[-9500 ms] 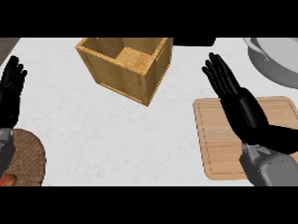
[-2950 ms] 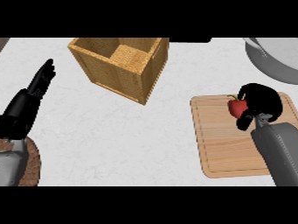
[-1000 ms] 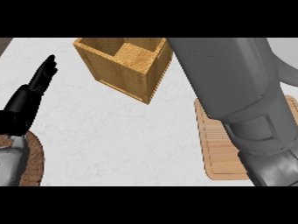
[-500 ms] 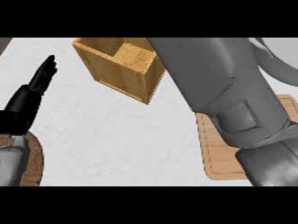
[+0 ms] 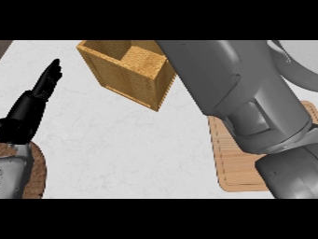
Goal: Pick the bell pepper from the cutting board and place it in the basket
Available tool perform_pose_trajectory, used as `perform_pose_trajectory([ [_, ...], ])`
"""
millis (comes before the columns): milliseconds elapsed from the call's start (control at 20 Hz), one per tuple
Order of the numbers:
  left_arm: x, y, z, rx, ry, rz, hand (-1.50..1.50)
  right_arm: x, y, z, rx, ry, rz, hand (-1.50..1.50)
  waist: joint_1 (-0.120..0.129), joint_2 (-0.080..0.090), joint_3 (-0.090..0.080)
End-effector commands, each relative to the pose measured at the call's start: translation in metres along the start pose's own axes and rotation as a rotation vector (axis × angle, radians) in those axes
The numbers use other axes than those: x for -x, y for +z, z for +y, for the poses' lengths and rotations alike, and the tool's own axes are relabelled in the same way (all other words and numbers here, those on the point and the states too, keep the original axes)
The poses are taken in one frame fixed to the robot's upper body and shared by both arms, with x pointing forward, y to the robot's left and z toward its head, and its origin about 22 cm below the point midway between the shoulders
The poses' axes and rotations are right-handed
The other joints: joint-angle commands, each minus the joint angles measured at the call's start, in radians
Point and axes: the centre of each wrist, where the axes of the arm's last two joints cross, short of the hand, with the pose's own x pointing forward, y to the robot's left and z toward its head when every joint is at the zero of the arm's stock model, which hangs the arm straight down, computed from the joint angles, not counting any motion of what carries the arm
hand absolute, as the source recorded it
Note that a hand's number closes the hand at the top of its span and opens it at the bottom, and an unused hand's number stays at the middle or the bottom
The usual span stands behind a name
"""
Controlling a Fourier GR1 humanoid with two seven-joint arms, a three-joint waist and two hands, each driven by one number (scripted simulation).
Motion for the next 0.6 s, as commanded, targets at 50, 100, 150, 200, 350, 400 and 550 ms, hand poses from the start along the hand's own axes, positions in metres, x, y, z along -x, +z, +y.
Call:
perform_pose_trajectory([
  [50,0.002,-0.003,0.001,0.002,-0.001,0.008,0.0,0.005,-0.005,-0.008,-0.084,-0.057,-0.03,-1.5,0.001,0.002,0.0],
  [100,0.003,0.005,0.003,-0.01,0.004,-0.004,0.0,0.008,-0.008,0.004,-0.078,-0.071,-0.045,-1.5,0.002,0.0,0.0],
  [150,0.006,-0.004,0.0,-0.019,-0.013,-0.007,0.0,0.005,-0.007,0.012,-0.1,-0.09,-0.051,-1.5,-0.005,0.002,0.0],
  [200,0.006,0.001,0.01,0.013,0.012,0.012,0.0,0.015,-0.01,-0.009,-0.077,-0.12,-0.056,-1.5,-0.003,-0.001,0.001],
  [350,0.004,0.004,-0.008,0.003,0.014,-0.008,0.0,0.004,-0.001,-0.008,0.008,-0.233,-0.083,-1.5,0.001,-0.001,0.001],
  [400,-0.002,0.01,0.006,0.006,0.004,-0.004,0.0,0.011,-0.006,-0.004,0.041,-0.312,-0.068,-1.5,0.012,-0.002,0.001],
  [550,-0.001,0.0,-0.001,-0.017,0.003,-0.004,0.0,0.011,-0.002,-0.006,0.15,-0.533,-0.067,-1.5,-0.005,-0.003,0.001],
])
